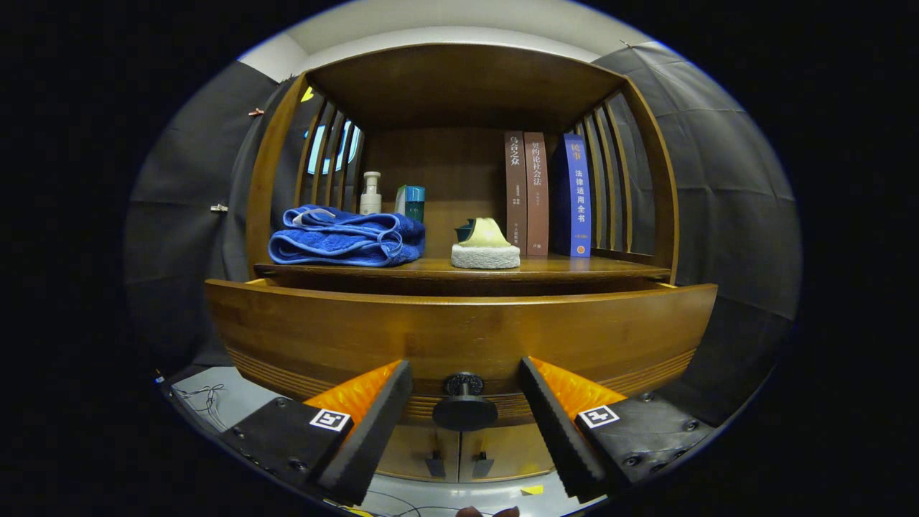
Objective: Pull open the drawer, take out the items inside it, and place them on the countertop above the cabinet.
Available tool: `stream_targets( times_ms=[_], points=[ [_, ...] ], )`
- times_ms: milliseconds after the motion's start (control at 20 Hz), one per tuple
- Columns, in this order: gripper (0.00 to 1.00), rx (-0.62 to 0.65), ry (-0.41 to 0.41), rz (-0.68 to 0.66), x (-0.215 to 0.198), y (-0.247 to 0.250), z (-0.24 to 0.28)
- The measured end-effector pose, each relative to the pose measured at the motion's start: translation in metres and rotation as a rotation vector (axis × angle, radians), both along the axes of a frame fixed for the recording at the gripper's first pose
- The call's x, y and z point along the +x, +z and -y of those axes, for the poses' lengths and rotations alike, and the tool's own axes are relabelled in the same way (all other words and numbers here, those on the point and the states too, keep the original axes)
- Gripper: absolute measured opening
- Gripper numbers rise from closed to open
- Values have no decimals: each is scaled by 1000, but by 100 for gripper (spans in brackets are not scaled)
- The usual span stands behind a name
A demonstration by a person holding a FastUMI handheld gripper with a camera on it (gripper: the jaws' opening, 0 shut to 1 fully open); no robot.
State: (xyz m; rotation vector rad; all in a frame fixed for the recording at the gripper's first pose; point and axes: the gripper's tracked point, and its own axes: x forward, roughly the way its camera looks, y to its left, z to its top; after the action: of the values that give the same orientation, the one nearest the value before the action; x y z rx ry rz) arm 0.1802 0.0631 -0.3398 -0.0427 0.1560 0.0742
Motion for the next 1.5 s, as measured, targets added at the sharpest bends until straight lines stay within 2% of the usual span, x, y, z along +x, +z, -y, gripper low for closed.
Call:
stream_targets(
  times_ms=[750, 1100, 1500],
  points=[
    [99, -4, 2, -44, 61, -4, -3],
    [99, -12, 2, -15, 55, 4, 4],
    [99, -5, -9, 71, 5, 76, 24]
  ],
)
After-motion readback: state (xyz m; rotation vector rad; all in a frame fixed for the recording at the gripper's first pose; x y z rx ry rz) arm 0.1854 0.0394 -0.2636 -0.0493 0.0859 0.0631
